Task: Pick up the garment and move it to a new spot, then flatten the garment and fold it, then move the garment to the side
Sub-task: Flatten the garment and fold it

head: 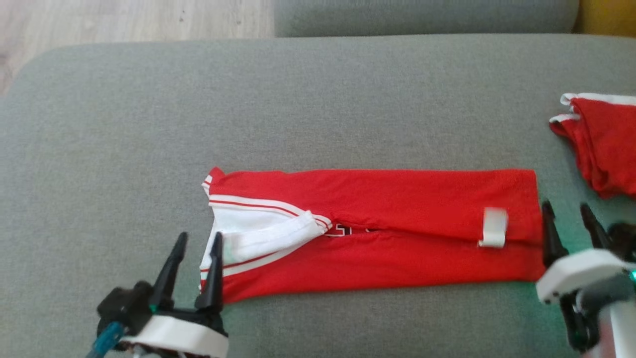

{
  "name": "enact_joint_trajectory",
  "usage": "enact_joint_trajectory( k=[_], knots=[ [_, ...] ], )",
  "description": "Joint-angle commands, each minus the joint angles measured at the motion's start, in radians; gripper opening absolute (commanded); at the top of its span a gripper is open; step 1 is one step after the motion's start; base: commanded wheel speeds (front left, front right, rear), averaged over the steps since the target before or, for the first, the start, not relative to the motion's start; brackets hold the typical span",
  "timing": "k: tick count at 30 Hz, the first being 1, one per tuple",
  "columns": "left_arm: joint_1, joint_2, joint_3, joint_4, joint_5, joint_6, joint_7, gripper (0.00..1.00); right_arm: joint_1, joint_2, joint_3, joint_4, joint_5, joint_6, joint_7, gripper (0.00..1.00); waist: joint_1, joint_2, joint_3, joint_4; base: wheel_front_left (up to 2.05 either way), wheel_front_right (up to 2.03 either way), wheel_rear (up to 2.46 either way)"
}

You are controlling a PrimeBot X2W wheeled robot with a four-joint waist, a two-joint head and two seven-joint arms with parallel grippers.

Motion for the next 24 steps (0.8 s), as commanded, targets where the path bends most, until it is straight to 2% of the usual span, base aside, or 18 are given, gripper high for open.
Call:
enact_joint_trajectory(
  k=[1,7,13,23,24],
  knots=[
    [-0.011,0.008,0.068,-0.042,0.020,0.013,-0.012,1.00,-0.001,-0.001,0.004,-0.046,-0.005,-0.001,-0.014,1.00,0.0001,-0.0001,-0.011,0.008,0.00,0.00,0.00],
    [0.044,0.002,0.138,-0.096,0.104,0.046,-0.012,1.00,0.031,0.009,-0.034,-0.086,-0.010,-0.001,0.012,1.00,0.0001,-0.0001,-0.027,0.025,0.00,0.00,0.00],
    [0.065,0.000,0.165,-0.118,0.132,0.063,-0.012,1.00,0.025,0.016,-0.033,-0.078,-0.036,-0.001,0.068,1.00,0.0001,-0.0001,-0.025,0.047,0.00,0.00,0.00],
    [0.071,-0.009,0.172,-0.128,0.145,0.082,-0.012,1.00,-0.019,0.024,-0.058,0.079,-0.077,-0.001,0.192,1.00,0.0001,-0.0001,-0.012,0.098,0.00,0.00,0.00],
    [0.072,-0.010,0.171,-0.131,0.146,0.085,-0.012,1.00,-0.021,0.025,-0.058,0.089,-0.071,-0.001,0.200,0.86,0.0001,-0.0001,-0.012,0.100,0.00,0.00,0.00]
  ],
)
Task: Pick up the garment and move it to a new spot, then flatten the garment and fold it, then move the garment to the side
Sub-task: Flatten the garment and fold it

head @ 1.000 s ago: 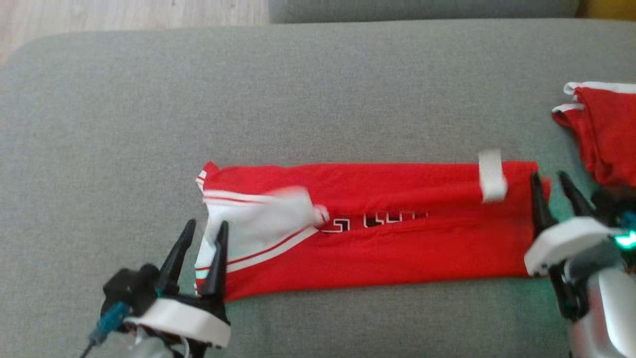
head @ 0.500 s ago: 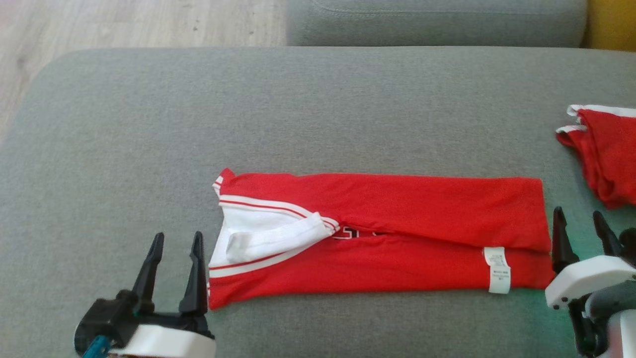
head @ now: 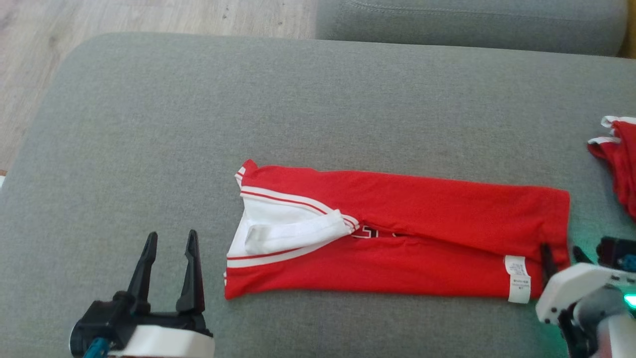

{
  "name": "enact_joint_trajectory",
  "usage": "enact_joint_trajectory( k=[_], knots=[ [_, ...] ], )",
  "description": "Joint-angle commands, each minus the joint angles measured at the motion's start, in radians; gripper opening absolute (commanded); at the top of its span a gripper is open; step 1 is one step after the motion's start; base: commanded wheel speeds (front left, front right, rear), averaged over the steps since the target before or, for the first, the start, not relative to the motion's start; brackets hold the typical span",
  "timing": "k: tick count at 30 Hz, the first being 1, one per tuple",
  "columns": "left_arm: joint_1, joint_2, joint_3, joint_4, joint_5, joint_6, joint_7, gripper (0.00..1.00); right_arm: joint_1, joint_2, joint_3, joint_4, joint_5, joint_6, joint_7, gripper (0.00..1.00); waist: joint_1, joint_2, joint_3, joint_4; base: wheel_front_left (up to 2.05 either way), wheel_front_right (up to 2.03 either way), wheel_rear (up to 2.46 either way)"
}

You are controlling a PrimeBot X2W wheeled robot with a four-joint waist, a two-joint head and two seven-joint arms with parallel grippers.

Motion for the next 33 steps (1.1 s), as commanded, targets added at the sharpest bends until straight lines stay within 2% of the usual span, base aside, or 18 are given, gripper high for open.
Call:
enact_joint_trajectory(
  k=[1,3,4,12,19,26,30,33],
  knots=[
    [-0.016,0.006,0.046,-0.037,0.012,0.008,-0.011,1.00,-0.040,0.001,0.024,-0.007,0.009,-0.001,0.015,0.43,0.0000,-0.0001,0.000,0.004,0.00,0.00,0.00],
    [-0.014,0.007,0.045,-0.038,0.013,0.011,-0.010,1.00,-0.044,0.003,0.028,0.003,0.017,-0.001,0.020,0.06,0.0000,-0.0001,-0.001,0.005,0.00,0.00,0.00],
    [-0.014,0.008,0.044,-0.037,0.012,0.011,-0.009,1.00,-0.047,0.004,0.028,0.006,0.019,-0.001,0.020,0.00,0.0000,-0.0001,-0.002,0.004,0.00,0.00,0.00],
    [-0.021,0.003,0.027,-0.049,0.017,0.016,0.002,1.00,-0.095,-0.011,0.016,-0.048,0.033,-0.001,0.003,0.00,0.0000,-0.0001,-0.007,-0.046,0.00,0.00,0.00],
    [-0.033,-0.002,0.016,-0.053,0.022,0.016,0.005,1.00,-0.100,-0.055,-0.069,-0.202,0.028,-0.001,0.053,0.00,0.0000,-0.0001,0.006,-0.120,0.00,0.00,0.00],
    [-0.066,-0.011,0.004,-0.041,0.028,0.015,0.012,1.00,-0.090,-0.047,-0.117,-0.311,0.022,-0.001,0.110,0.00,0.0000,-0.0001,0.017,-0.180,0.00,0.00,0.00],
    [-0.085,-0.020,-0.007,-0.025,0.030,0.007,0.013,1.00,-0.078,-0.020,-0.078,-0.350,0.055,-0.001,0.128,0.00,0.0000,-0.0001,0.006,-0.187,0.00,0.00,0.00],
    [-0.091,-0.024,-0.016,-0.017,0.030,0.004,0.016,1.00,-0.048,-0.003,0.014,-0.397,0.103,-0.001,0.150,0.00,0.0000,-0.0001,-0.014,-0.171,0.00,0.00,0.00]
  ],
)
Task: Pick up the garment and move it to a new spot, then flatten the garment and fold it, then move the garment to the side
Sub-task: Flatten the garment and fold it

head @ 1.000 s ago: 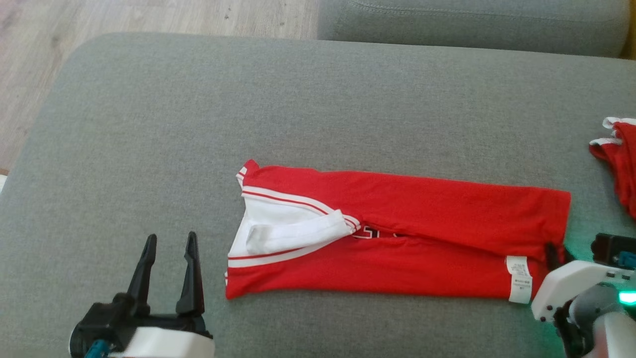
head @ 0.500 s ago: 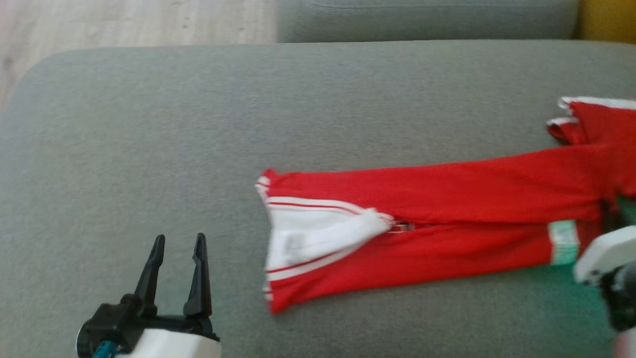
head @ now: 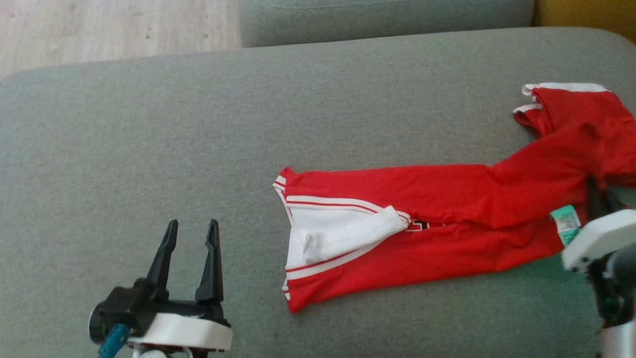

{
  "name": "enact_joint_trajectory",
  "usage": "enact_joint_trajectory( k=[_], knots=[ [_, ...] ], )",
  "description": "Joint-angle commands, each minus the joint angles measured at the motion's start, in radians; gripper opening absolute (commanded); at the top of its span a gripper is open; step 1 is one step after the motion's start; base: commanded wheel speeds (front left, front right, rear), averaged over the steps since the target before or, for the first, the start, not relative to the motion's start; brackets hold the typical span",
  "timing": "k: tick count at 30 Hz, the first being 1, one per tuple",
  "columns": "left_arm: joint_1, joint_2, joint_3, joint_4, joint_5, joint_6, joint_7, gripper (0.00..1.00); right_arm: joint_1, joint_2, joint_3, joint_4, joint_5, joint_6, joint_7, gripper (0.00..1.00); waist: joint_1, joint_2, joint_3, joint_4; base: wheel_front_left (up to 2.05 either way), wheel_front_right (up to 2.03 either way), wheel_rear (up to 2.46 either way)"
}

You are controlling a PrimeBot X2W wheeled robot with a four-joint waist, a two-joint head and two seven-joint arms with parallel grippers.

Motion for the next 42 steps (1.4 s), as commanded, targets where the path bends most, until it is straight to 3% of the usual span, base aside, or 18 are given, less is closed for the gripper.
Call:
enact_joint_trajectory(
  k=[1,12,21,33,34,35,36,37,42],
  knots=[
    [-0.037,0.005,0.030,-0.024,0.009,-0.002,-0.004,1.00,-0.003,-0.004,0.038,-0.049,0.008,-0.001,0.002,0.00,0.0000,-0.0001,-0.009,0.010,0.00,0.00,0.00],
    [-0.018,0.010,0.033,-0.019,-0.003,0.000,-0.007,1.00,0.048,0.017,0.364,-0.115,0.204,-0.001,0.029,0.00,0.0000,-0.0001,-0.050,0.108,0.00,0.00,0.00],
    [-0.017,0.010,0.026,-0.025,-0.005,0.000,-0.003,1.00,-0.028,0.017,0.604,0.007,0.344,-0.001,-0.057,0.00,0.0000,-0.0001,-0.049,0.181,0.00,0.00,0.00],
    [-0.024,-0.002,0.015,-0.017,-0.006,0.000,-0.007,1.00,-0.141,0.017,0.764,0.233,0.432,-0.001,-0.139,0.00,0.0000,-0.0001,-0.037,0.222,0.00,0.00,0.00],
    [-0.025,-0.003,0.014,-0.015,-0.006,0.000,-0.007,1.00,-0.151,0.017,0.774,0.252,0.442,-0.001,-0.145,0.09,0.0000,-0.0001,-0.037,0.223,0.00,0.00,0.00],
    [-0.026,-0.005,0.013,-0.012,-0.006,-0.001,-0.008,1.00,-0.162,0.017,0.786,0.269,0.449,-0.001,-0.150,0.38,0.0000,-0.0001,-0.037,0.225,0.00,0.00,0.00],
    [-0.027,-0.006,0.012,-0.010,-0.006,-0.001,-0.008,1.00,-0.172,0.017,0.798,0.284,0.456,-0.001,-0.157,0.76,0.0000,-0.0001,-0.038,0.226,0.00,0.00,0.00],
    [-0.028,-0.007,0.010,-0.007,-0.006,-0.001,-0.008,1.00,-0.181,0.017,0.807,0.296,0.462,-0.001,-0.165,1.00,0.0000,-0.0001,-0.039,0.228,0.00,0.00,0.00],
    [-0.024,-0.007,0.006,0.001,-0.007,-0.001,-0.009,1.00,-0.211,0.017,0.836,0.312,0.500,-0.001,-0.231,1.00,0.0000,-0.0001,-0.053,0.227,0.00,0.00,0.00]
  ],
)
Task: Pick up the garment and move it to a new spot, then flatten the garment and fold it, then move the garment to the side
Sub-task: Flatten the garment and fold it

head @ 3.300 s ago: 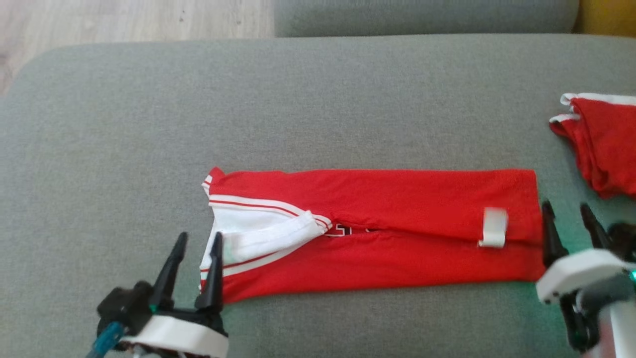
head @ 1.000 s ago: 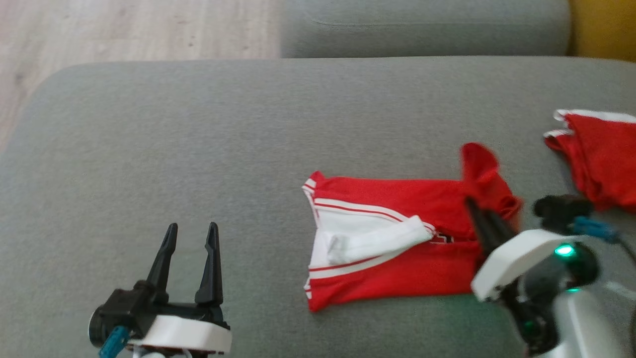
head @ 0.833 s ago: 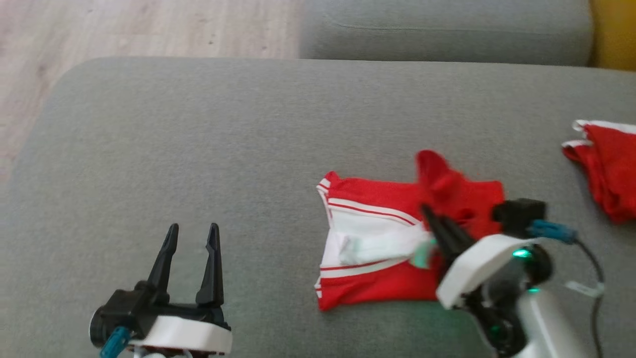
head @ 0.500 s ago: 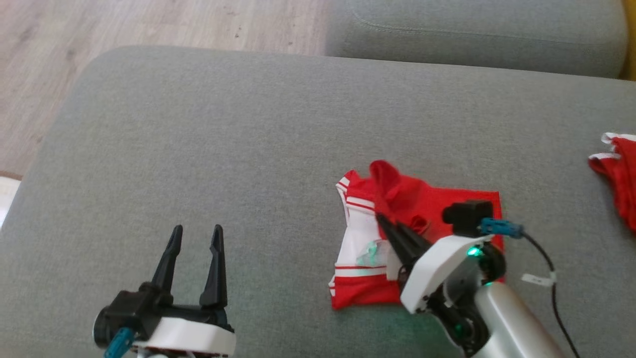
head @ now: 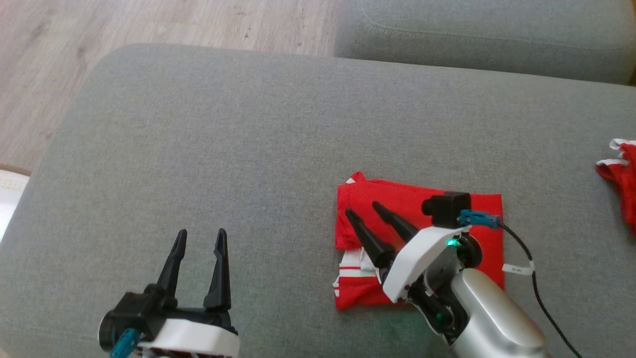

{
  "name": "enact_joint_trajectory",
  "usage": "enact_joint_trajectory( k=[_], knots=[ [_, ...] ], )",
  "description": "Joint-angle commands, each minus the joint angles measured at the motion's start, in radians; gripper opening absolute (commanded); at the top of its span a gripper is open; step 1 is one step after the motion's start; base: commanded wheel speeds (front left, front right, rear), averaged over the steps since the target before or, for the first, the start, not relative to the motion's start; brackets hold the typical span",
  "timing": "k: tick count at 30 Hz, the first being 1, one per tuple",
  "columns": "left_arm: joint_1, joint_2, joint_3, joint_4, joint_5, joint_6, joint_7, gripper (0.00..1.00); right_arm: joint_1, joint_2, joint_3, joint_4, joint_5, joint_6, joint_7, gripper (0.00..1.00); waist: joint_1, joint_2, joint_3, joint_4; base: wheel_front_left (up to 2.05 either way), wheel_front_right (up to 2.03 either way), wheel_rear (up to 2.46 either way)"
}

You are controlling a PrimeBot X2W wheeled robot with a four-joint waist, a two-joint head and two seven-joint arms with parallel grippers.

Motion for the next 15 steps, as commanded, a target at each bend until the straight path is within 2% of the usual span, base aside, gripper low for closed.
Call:
enact_joint_trajectory(
  k=[1,6,9,15],
  knots=[
    [-0.029,0.010,0.031,-0.026,-0.002,0.001,-0.009,1.00,-0.050,0.006,0.015,-0.031,0.005,-0.001,-0.039,1.00,0.0000,0.0000,-0.009,-0.005,0.00,0.00,0.00],
    [-0.018,0.011,0.025,-0.030,-0.003,0.003,-0.007,1.00,-0.070,0.006,-0.038,-0.036,-0.061,-0.001,-0.115,1.00,0.0000,0.0000,-0.023,-0.018,0.00,0.00,0.00],
    [-0.011,0.011,0.020,-0.033,-0.004,0.005,-0.006,1.00,-0.074,0.006,-0.122,-0.036,-0.186,-0.001,-0.162,1.00,0.0000,0.0000,-0.029,-0.030,0.00,0.00,0.00],
    [-0.004,0.006,0.010,-0.032,-0.004,0.009,-0.004,1.00,-0.020,0.006,-0.293,-0.089,-0.347,-0.001,-0.205,1.00,0.0000,0.0000,-0.041,-0.052,0.00,0.00,0.00]
  ],
)
